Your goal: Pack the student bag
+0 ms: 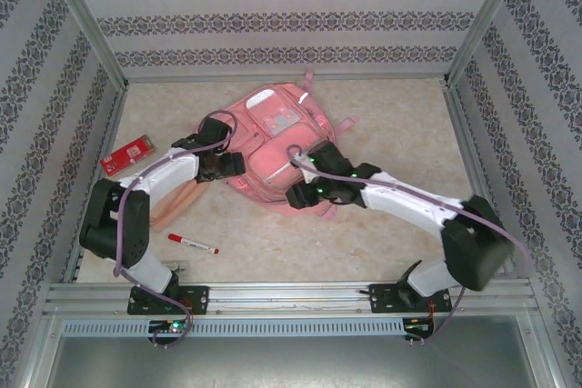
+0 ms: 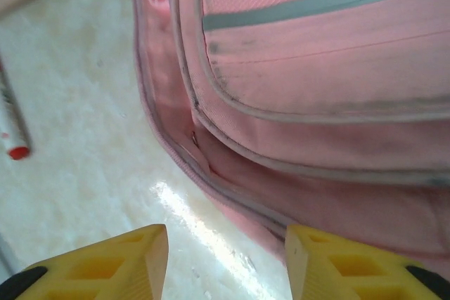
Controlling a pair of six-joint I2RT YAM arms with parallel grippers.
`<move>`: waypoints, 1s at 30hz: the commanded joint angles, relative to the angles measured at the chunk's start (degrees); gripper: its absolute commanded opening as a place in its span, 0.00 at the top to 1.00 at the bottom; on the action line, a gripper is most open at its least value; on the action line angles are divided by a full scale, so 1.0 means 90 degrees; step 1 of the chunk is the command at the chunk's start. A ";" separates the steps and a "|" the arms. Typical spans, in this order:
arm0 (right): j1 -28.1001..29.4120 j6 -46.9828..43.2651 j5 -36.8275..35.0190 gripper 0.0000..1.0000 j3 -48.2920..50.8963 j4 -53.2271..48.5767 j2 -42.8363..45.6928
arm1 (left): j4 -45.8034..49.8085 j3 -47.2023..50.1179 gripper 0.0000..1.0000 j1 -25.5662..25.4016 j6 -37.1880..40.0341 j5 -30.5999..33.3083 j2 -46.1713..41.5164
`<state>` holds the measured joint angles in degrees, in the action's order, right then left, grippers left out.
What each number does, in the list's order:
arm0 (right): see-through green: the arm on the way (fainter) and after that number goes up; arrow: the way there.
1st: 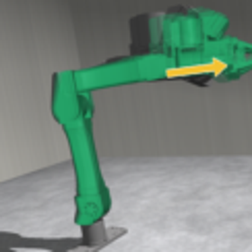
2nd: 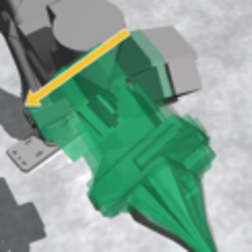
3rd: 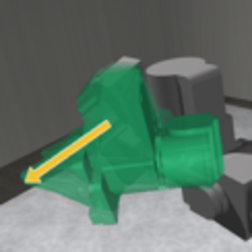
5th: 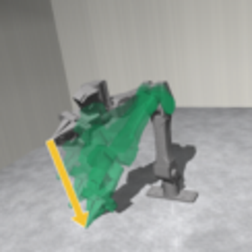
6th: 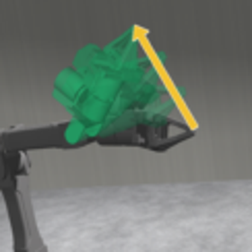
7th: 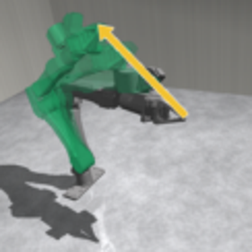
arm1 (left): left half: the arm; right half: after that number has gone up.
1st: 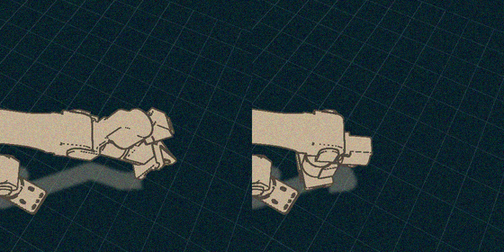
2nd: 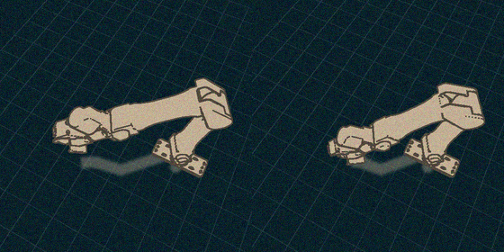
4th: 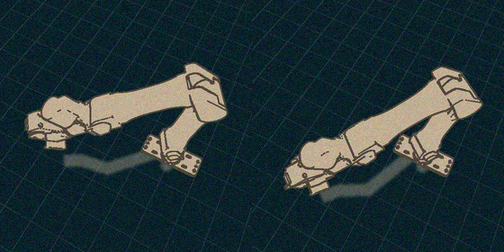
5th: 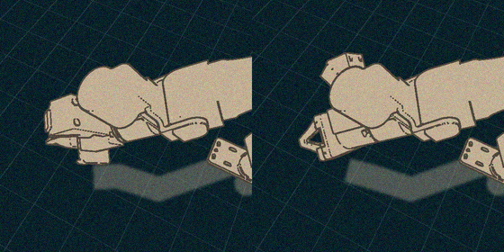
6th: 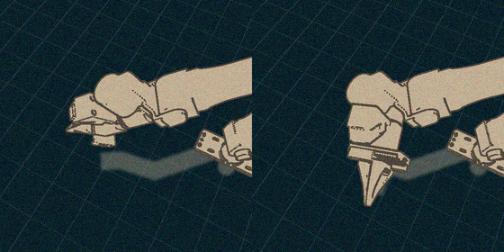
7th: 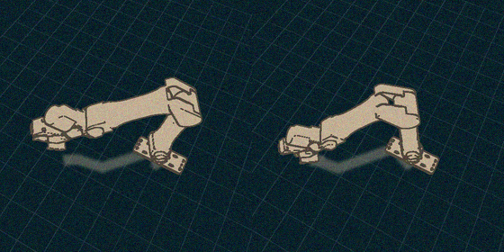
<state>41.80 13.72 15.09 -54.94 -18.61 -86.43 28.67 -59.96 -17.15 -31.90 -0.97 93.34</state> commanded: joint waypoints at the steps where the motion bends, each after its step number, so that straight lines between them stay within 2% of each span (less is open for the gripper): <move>1: 0.0054 -0.0391 -0.0777 0.49 -0.0522 -0.0138 -0.0381 | -0.0190 -0.0186 0.12 0.0023 -0.0579 0.0462 0.0317; 4: -0.0016 -0.0572 -0.1313 0.45 -0.0599 -0.0182 -0.0680 | -0.0560 -0.0121 0.15 0.0034 -0.0719 0.0358 0.0544; 7: -0.0377 -0.0115 -0.1091 0.46 -0.0504 -0.0306 -0.0899 | -0.1056 -0.0141 0.25 0.0004 -0.0657 -0.0062 0.0826; 13: -0.1436 0.0529 -0.1149 0.48 0.0421 -0.0076 -0.0494 | -0.1132 -0.0846 0.27 -0.0885 -0.0079 -0.0203 0.1333; 16: -0.2349 0.0808 -0.0675 0.46 0.0597 -0.0141 -0.0428 | -0.1017 -0.1202 0.28 -0.1304 -0.0209 -0.0274 0.1653; 19: -0.2936 0.0896 0.0096 0.46 0.0548 -0.0264 0.0003 | -0.0376 -0.1672 0.28 -0.1889 -0.0031 0.0436 0.1848; 20: -0.2957 0.0911 0.0127 0.46 0.0562 -0.0270 0.0302 | -0.0214 -0.1716 0.27 -0.2050 -0.0065 0.0749 0.1824; 22: -0.2853 0.0868 0.0031 0.46 0.0594 -0.0313 0.0877 | -0.0244 -0.1526 0.27 -0.2110 -0.0360 0.0765 0.1648; 26: -0.2453 0.0693 -0.0362 0.46 0.0762 -0.0415 0.1878 | -0.0578 -0.0837 0.25 -0.2092 -0.0837 0.1058 0.0992; 30: -0.2012 0.0483 -0.0575 0.47 0.1017 -0.0379 0.2603 | -0.0942 -0.0309 0.18 -0.1866 -0.1305 0.1197 0.0622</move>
<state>21.71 19.62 11.77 -48.18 -20.78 -65.36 22.24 -64.79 -35.83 -39.07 6.59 101.73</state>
